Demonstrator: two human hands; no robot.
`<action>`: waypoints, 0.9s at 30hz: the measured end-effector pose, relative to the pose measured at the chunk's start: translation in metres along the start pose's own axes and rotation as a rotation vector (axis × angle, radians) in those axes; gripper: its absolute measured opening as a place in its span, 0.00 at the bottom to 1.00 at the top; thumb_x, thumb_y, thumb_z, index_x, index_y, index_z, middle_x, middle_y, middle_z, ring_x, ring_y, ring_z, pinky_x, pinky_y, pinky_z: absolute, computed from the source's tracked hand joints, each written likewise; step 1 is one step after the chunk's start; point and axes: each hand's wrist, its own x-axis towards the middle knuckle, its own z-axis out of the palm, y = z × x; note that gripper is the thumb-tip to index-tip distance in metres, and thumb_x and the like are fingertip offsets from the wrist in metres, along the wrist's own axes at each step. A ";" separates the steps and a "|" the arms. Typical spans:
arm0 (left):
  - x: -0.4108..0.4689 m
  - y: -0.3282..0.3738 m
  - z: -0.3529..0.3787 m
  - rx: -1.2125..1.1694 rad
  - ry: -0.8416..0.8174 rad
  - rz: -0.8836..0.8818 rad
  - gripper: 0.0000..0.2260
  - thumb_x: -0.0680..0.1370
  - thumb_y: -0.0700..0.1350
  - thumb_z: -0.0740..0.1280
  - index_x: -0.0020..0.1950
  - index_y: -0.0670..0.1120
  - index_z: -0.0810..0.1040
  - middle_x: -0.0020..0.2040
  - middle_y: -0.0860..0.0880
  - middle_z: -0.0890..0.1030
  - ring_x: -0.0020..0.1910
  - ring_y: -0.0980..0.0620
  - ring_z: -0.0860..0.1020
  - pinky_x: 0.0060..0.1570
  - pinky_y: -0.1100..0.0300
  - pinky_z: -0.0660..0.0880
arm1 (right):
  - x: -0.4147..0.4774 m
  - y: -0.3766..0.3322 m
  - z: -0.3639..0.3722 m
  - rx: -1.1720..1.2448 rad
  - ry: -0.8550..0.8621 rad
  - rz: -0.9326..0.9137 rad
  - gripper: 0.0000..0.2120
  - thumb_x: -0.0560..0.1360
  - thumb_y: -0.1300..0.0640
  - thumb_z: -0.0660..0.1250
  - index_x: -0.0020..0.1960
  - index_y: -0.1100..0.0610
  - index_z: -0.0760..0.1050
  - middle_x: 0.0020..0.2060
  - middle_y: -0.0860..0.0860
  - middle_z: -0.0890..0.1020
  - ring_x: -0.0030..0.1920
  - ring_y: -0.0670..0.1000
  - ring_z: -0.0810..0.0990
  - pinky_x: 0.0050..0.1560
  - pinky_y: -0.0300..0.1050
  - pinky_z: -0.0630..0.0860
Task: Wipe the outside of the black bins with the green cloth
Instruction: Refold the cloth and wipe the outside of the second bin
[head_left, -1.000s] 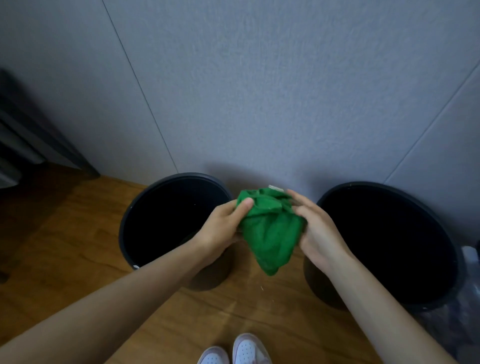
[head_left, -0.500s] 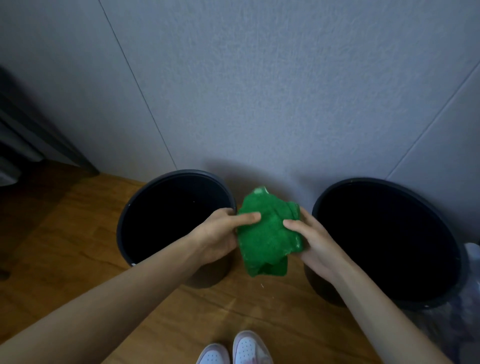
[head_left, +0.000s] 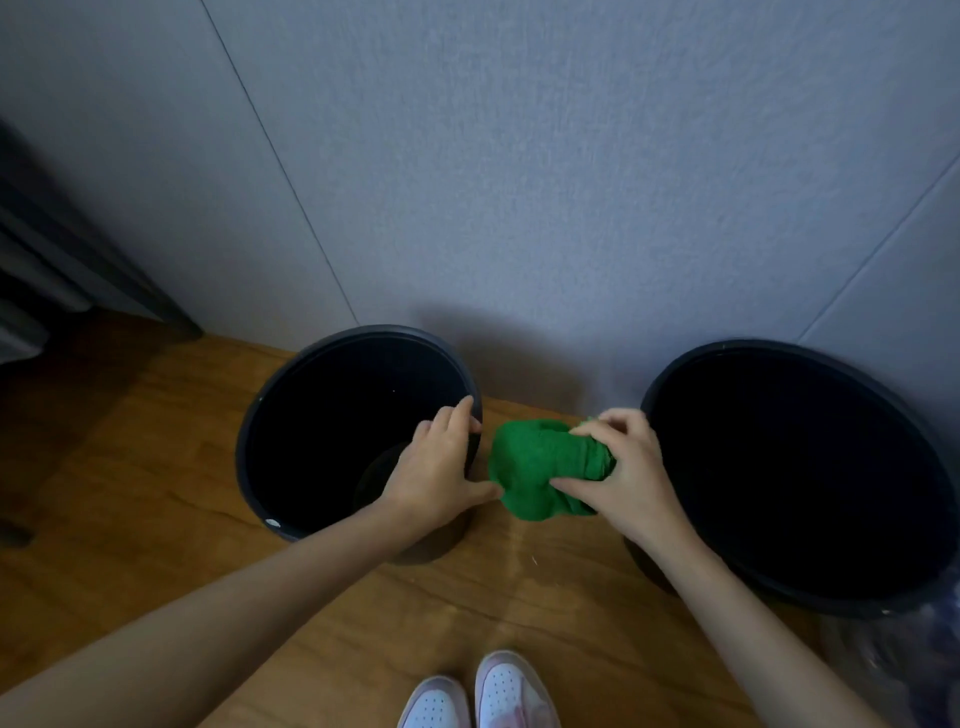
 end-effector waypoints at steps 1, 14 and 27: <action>-0.001 -0.001 0.005 0.079 0.011 -0.035 0.45 0.70 0.52 0.73 0.76 0.43 0.48 0.70 0.45 0.63 0.70 0.46 0.63 0.68 0.54 0.66 | -0.001 0.002 0.001 -0.013 0.005 0.011 0.17 0.62 0.56 0.78 0.49 0.53 0.77 0.60 0.49 0.68 0.64 0.50 0.65 0.60 0.42 0.63; -0.007 -0.024 -0.008 -0.085 0.049 -0.171 0.07 0.78 0.39 0.62 0.55 0.45 0.76 0.44 0.50 0.79 0.43 0.53 0.81 0.40 0.65 0.78 | -0.004 0.009 0.015 0.358 0.039 0.392 0.11 0.67 0.62 0.71 0.46 0.59 0.72 0.42 0.55 0.80 0.43 0.53 0.79 0.44 0.52 0.77; -0.020 -0.026 -0.055 -0.936 0.033 -0.432 0.03 0.79 0.44 0.63 0.48 0.48 0.75 0.49 0.44 0.81 0.51 0.46 0.79 0.47 0.55 0.76 | -0.014 -0.019 0.039 0.100 0.171 -0.072 0.32 0.63 0.67 0.75 0.65 0.52 0.73 0.70 0.51 0.68 0.70 0.53 0.67 0.69 0.51 0.67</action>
